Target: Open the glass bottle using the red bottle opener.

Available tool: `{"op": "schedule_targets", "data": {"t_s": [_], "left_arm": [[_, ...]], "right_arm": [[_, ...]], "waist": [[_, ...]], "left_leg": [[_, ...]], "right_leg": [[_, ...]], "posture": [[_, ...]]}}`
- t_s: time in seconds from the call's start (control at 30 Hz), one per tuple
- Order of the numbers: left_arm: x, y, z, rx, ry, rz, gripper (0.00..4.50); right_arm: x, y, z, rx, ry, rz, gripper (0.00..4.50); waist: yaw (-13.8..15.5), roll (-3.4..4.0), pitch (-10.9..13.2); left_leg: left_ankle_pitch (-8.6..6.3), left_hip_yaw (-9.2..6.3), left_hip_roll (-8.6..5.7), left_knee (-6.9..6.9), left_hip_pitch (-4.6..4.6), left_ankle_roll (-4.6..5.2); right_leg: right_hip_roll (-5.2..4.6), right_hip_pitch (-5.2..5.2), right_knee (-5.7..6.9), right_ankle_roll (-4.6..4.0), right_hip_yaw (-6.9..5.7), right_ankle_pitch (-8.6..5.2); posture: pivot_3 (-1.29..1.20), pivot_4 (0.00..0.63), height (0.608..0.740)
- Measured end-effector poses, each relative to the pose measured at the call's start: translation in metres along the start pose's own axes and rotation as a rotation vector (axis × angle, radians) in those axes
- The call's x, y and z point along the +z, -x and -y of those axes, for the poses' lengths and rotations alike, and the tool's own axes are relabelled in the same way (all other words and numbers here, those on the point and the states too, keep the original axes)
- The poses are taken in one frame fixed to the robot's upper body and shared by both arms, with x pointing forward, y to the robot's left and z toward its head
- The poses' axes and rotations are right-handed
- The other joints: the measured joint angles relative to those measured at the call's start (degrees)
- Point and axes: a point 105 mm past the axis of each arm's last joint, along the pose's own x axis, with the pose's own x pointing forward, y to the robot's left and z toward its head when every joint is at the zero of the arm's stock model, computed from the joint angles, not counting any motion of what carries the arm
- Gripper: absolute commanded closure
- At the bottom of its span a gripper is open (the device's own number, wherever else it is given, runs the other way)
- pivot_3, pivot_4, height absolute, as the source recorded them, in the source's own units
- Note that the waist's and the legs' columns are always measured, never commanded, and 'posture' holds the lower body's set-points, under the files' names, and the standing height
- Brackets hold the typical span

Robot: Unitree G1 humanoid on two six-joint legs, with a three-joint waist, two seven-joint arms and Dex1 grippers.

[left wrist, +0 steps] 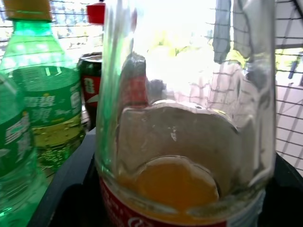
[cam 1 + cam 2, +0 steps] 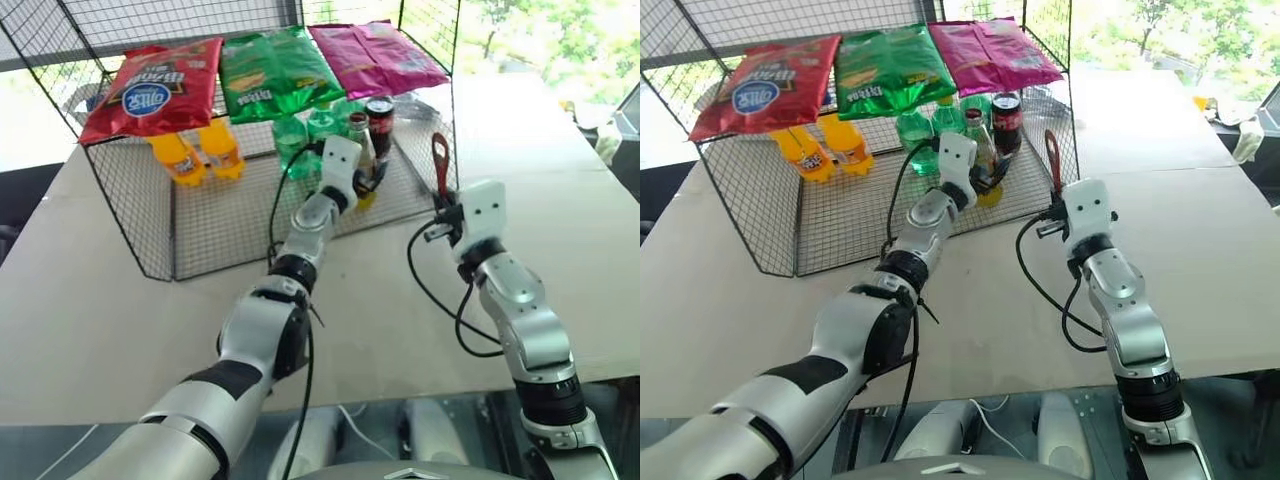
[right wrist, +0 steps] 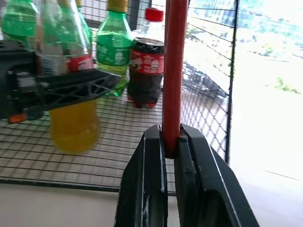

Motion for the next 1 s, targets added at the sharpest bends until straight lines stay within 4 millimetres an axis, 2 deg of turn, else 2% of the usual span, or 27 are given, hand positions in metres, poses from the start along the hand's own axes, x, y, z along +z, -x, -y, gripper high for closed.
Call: {"op": "schedule_targets", "data": {"t_s": [0.13,0.27,0.37,0.53,0.7,0.93,1.0], "left_arm": [[0.004,0.029,0.004,-0.075,-0.011,-0.018,1.69],[0.018,0.083,0.008,-0.201,-0.099,-0.101,1.69],[0.025,0.108,0.019,-0.293,-0.138,-0.153,1.69],[0.037,0.125,0.029,-0.327,-0.088,-0.14,1.69],[0.021,0.14,0.035,-0.316,-0.017,-0.153,1.69],[0.014,0.148,0.038,-0.292,-0.012,-0.138,1.69],[0.01,0.15,0.037,-0.288,-0.013,-0.144,0.66]], "right_arm": [[0.0,0.0,0.009,-0.033,0.007,0.008,4.5],[-0.001,0.001,0.018,-0.056,0.017,0.013,4.5],[0.0,0.001,0.025,-0.067,0.027,0.019,4.5],[-0.003,-0.002,0.023,-0.057,0.02,0.015,4.5],[0.002,-0.006,0.019,-0.047,0.013,0.038,4.5],[0.003,-0.007,0.016,-0.034,0.02,0.038,4.5],[0.003,-0.007,0.016,-0.034,0.023,0.037,4.5]], "waist": [[-1.0,-0.03,0.0],[-1.3,-0.02,-0.1],[-0.3,-0.02,-0.1],[0.9,-0.05,-0.1],[1.0,-0.06,-0.1],[1.0,-0.07,-0.1],[1.0,-0.07,-0.1]], "left_leg": [[0.0,0.02,0.0,-0.03,0.06,0.0],[0.0,0.04,0.08,-0.03,0.19,-0.01],[0.02,0.03,0.08,0.06,0.22,-0.03],[0.02,0.14,0.07,0.14,0.24,-0.03],[0.02,0.13,0.09,0.09,0.22,-0.03],[0.02,0.15,0.1,0.09,0.24,-0.03],[0.02,0.15,0.1,0.09,0.24,-0.03]], "right_leg": [[0.09,-0.16,0.09,-0.01,0.36,0.01],[0.28,-0.19,0.13,-0.09,0.51,0.05],[0.55,-0.12,0.11,-0.22,0.49,0.16],[0.58,-0.08,0.08,-0.2,0.58,0.27],[0.6,-0.11,0.04,-0.2,0.56,0.27],[0.6,-0.11,0.05,-0.21,0.58,0.27],[0.61,-0.11,0.06,-0.21,0.58,0.27]], "posture": [[0.0,0.15,0.74],[0.0,0.15,0.74],[0.0,0.15,0.74],[0.0,0.15,0.74],[0.0,0.15,0.74],[0.0,0.15,0.74],[0.0,0.15,0.74]]}}
